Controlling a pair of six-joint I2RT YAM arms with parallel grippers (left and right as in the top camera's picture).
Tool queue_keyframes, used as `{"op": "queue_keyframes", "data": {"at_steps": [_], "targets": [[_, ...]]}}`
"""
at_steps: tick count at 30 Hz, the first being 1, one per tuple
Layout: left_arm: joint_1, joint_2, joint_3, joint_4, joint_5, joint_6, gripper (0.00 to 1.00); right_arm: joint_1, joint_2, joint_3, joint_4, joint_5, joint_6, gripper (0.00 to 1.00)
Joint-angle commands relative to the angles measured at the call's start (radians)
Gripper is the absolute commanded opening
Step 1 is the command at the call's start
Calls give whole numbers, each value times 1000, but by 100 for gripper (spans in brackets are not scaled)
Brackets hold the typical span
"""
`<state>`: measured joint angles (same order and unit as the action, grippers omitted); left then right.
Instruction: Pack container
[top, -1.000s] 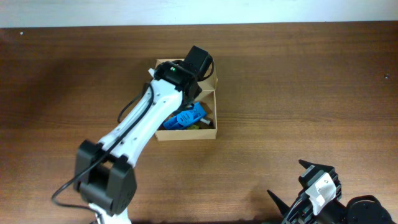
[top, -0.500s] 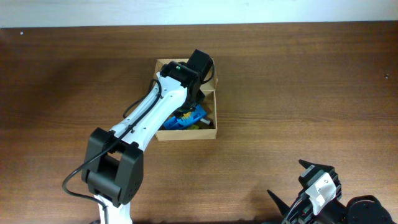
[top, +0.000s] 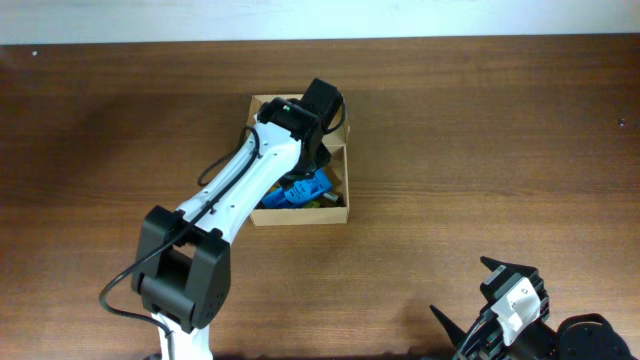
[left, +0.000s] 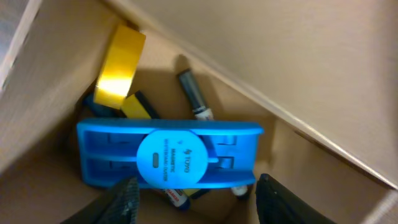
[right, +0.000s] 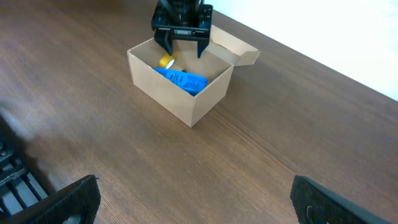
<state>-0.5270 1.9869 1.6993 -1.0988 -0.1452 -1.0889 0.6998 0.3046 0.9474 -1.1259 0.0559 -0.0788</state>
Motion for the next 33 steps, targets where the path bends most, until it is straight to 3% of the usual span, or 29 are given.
{"op": "queue_keyframes", "data": {"at_steps": [1, 3, 4, 12, 25, 33], "targets": [[6, -109, 71, 1, 11, 139, 62, 0, 0, -1, 2, 8, 9, 99], [6, -166, 96, -2, 18, 222, 81, 0, 0, -1, 2, 8, 9, 99], [6, -190, 104, -3, 23, 264, 100, 0, 0, -1, 2, 8, 9, 99], [5, -366, 112, -9, 45, 306, 100, 0, 0, -1, 2, 8, 9, 99], [5, -379, 112, -126, 48, 306, 100, 0, 0, -1, 3, -37, 10, 99], [6, -381, 112, -218, 61, 306, 99, 0, 61, 1, 241, -47, 23, 99]]}}
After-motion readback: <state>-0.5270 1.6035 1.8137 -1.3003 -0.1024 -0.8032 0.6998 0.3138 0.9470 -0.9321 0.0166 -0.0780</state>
